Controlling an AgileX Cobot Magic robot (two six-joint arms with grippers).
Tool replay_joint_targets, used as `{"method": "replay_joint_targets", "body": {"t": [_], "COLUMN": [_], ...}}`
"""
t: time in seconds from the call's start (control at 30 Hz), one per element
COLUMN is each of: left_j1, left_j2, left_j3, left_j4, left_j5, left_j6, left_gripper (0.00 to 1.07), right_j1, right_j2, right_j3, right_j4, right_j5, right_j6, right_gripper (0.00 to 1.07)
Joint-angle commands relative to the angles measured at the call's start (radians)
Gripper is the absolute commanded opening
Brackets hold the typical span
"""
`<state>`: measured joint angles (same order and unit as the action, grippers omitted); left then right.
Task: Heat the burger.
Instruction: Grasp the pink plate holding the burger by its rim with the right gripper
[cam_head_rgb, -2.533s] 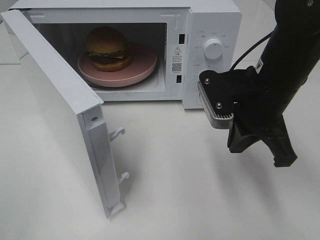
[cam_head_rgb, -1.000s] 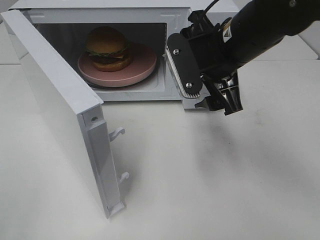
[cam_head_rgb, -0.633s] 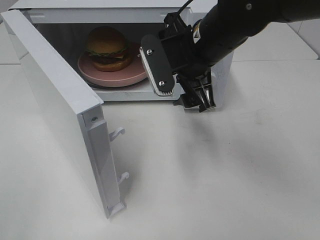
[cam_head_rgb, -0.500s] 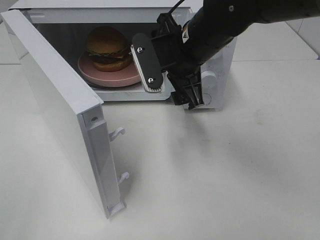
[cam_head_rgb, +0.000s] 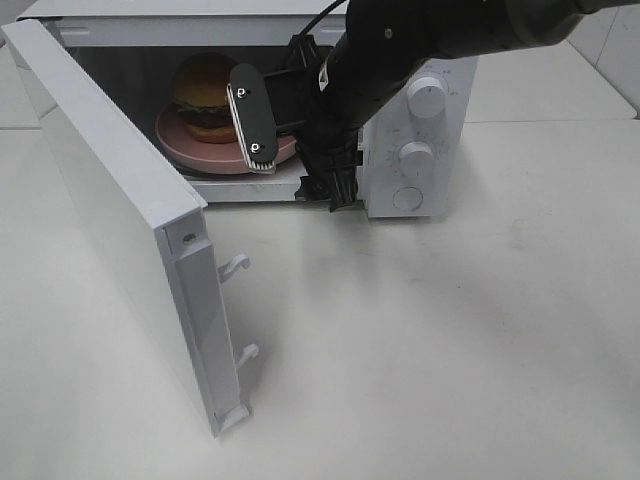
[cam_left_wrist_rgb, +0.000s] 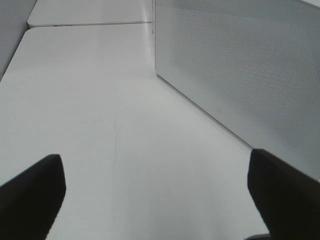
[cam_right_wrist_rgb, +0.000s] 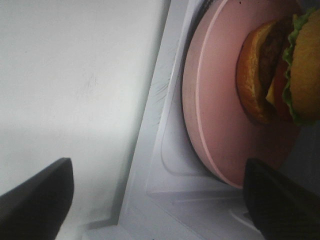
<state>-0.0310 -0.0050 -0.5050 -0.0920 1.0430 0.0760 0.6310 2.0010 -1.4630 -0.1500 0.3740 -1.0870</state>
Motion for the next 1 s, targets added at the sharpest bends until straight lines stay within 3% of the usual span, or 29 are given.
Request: {"method": "replay_joint_targets", "body": {"t": [0.03,1.0], "left_j1": [0.003,0.003], "left_j2": [-0.019,-0.019], "left_j3": [0.003,0.003], "left_j4": [-0.004,-0.004], "left_j5": [-0.007,-0.007], "left_j6": [-0.006,-0.006], "left_gripper": [0.90,0.90], "right_j1": [0.004,0.004], "right_j2": [0.049,0.324], "right_j3": [-0.058,-0.388], "right_j4": [0.002,0.028], "right_j5": [0.005,0.108], "right_j6": [0.053,0.073], "right_gripper": [0.87,0.81]}}
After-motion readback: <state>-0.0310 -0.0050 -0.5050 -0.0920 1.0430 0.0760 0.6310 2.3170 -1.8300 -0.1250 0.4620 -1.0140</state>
